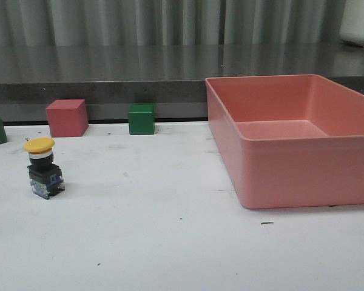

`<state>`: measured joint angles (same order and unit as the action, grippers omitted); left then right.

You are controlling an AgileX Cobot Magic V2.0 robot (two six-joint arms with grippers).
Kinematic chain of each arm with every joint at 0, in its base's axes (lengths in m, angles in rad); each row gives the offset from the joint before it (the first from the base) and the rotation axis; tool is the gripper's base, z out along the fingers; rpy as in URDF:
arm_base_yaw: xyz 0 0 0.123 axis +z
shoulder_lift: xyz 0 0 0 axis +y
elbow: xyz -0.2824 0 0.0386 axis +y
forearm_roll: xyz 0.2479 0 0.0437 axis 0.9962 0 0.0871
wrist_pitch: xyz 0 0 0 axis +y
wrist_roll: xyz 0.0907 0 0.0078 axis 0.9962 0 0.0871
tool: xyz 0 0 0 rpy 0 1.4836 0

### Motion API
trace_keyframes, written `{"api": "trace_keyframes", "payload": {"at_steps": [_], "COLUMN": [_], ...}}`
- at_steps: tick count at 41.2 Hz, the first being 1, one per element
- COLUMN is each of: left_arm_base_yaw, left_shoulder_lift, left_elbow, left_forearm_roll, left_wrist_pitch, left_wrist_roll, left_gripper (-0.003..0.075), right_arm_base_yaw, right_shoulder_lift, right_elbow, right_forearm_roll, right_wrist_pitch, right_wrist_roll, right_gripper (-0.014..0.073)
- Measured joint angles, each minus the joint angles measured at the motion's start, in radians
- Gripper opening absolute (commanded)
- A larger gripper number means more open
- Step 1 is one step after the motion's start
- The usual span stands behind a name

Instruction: Place and stand button with both arms

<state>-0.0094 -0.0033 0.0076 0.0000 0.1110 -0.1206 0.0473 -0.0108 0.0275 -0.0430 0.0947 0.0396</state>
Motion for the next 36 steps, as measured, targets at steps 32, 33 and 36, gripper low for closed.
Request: {"api": "trace_keyframes", "payload": {"at_steps": [32, 33, 36], "left_arm_base_yaw": [0.0, 0.0, 0.0], "left_shoulder_lift": [0.0, 0.0, 0.0], "left_elbow": [0.0, 0.0, 0.0], "left_forearm_roll": [0.0, 0.0, 0.0], "left_wrist_pitch": [0.0, 0.0, 0.0], "left_wrist_roll": [0.0, 0.0, 0.0], "left_gripper": [-0.002, -0.002, -0.002], "right_arm_base_yaw": [0.0, 0.0, 0.0], "right_shoulder_lift": [0.0, 0.0, 0.0], "right_elbow": [0.0, 0.0, 0.0], "right_forearm_roll": [0.043, 0.043, 0.043], "right_wrist_pitch": [-0.006, -0.006, -0.006], "right_wrist_roll": [0.0, 0.0, 0.0], "right_gripper": [-0.0068, -0.0068, -0.0068]}}
